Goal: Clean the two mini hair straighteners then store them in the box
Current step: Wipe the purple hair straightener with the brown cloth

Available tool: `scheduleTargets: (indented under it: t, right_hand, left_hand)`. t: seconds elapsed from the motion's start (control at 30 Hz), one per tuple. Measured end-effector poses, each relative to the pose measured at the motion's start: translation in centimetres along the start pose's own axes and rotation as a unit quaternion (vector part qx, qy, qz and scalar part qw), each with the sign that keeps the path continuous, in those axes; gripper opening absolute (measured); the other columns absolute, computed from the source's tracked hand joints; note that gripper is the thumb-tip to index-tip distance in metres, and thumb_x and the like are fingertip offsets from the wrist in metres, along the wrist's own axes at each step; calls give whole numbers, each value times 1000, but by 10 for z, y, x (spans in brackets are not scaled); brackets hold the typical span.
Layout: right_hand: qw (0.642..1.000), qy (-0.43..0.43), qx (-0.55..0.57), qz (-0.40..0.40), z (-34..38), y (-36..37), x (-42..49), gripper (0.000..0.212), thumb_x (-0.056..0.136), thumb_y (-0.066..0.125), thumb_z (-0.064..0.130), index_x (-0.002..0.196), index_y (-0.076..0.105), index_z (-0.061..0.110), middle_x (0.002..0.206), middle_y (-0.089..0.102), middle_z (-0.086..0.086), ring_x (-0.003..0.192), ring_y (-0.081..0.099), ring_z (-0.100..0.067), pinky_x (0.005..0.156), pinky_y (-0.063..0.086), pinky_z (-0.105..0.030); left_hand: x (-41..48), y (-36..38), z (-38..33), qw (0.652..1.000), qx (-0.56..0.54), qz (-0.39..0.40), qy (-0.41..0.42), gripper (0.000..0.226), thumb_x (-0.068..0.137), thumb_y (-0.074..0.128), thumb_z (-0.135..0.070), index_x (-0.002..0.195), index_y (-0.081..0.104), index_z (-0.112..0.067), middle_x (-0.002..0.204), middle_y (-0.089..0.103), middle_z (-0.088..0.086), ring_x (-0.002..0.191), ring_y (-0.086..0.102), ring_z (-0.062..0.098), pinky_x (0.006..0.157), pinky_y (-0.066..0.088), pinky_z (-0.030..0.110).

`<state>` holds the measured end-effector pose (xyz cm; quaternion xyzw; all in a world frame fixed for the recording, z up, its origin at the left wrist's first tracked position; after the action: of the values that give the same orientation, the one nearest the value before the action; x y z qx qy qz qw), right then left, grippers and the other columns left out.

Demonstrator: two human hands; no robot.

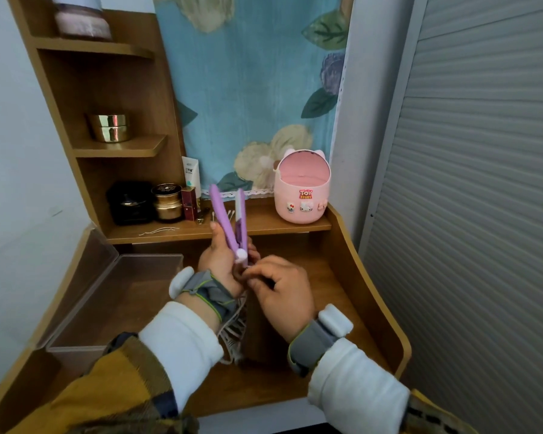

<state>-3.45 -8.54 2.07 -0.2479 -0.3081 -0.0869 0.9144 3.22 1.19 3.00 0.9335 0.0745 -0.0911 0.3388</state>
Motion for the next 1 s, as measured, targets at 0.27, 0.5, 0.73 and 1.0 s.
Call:
scheduleTargets:
  t: [0.27, 0.5, 0.73, 1.0]
  right_hand:
    - [938, 204, 267, -88, -5, -7, 15, 27, 87, 60, 5, 87, 70, 31, 96, 72, 5, 95, 66, -13, 92, 52, -35]
    - [956, 172, 238, -4, -4, 4, 13, 25, 80, 63, -6, 81, 69, 18, 91, 72, -3, 87, 64, -11, 85, 51, -25]
    - [948, 188, 256, 15, -10, -5, 18, 34, 75, 64, -13, 70, 69, 20, 78, 71, -1, 80, 66, -12, 81, 54, -29]
    - [866, 335, 372, -3, -23, -19, 16, 26, 80, 56, -13, 77, 68, 9, 80, 69, -13, 80, 64, -28, 90, 50, -46]
  left_hand:
    - [-6, 12, -11, 987, -117, 111, -24, 27, 96, 43, -33, 98, 56, -10, 73, 58, 12, 58, 61, 20, 50, 56, 31]
    - [-3, 15, -15, 982, -135, 133, 20, 43, 96, 43, -31, 135, 44, -14, 100, 58, 11, 80, 59, 17, 59, 55, 24]
    - [0, 14, -22, 977, -121, 176, -5, 40, 92, 44, -44, 119, 45, -15, 78, 60, 12, 56, 60, 21, 57, 54, 27]
    - [0, 8, -29, 972, -176, 156, 16, 35, 96, 38, -42, 96, 56, -13, 76, 55, 5, 52, 61, 15, 53, 51, 22]
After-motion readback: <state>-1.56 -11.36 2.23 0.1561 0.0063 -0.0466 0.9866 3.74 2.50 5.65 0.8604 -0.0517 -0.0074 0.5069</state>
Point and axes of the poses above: each hand's wrist, its own x-axis towards the middle knuckle, its own y-axis out of the palm, z = x × y, the point moved 1 cm from there along x, towards the middle knuckle
